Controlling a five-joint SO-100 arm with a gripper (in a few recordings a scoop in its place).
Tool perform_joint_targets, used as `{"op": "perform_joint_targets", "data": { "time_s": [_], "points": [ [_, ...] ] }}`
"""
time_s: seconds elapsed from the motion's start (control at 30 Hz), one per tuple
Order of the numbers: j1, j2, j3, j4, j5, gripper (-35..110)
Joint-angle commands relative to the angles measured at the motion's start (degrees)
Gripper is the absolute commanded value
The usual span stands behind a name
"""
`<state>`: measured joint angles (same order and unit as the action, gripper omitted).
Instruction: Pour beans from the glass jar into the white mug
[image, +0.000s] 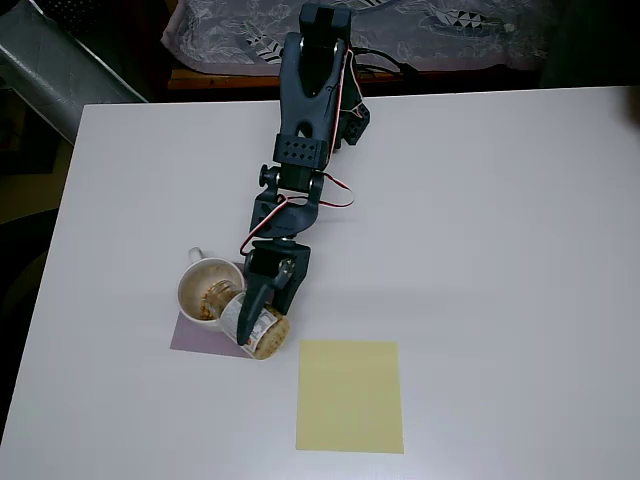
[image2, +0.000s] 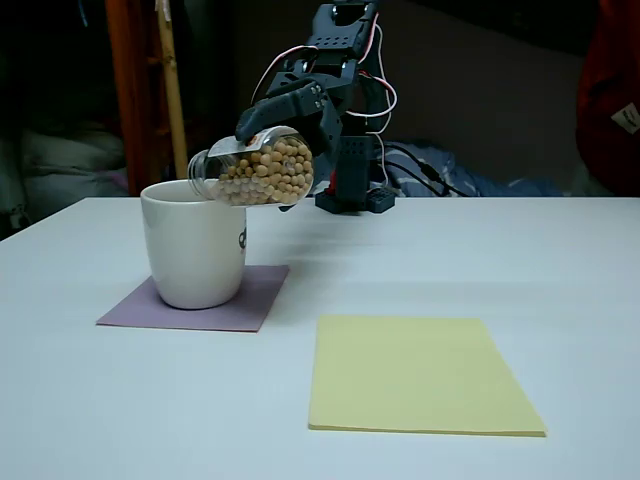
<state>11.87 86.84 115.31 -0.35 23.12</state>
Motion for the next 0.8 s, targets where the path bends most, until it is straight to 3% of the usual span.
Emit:
{"op": "perform_joint_targets", "data": {
  "time_s": [0.0,0.77],
  "points": [
    [0.44,-0.26,-0.26,0.26,2.11,0],
    [2.55,1.14,0.88,0.09,0.53,0]
  ]
}}
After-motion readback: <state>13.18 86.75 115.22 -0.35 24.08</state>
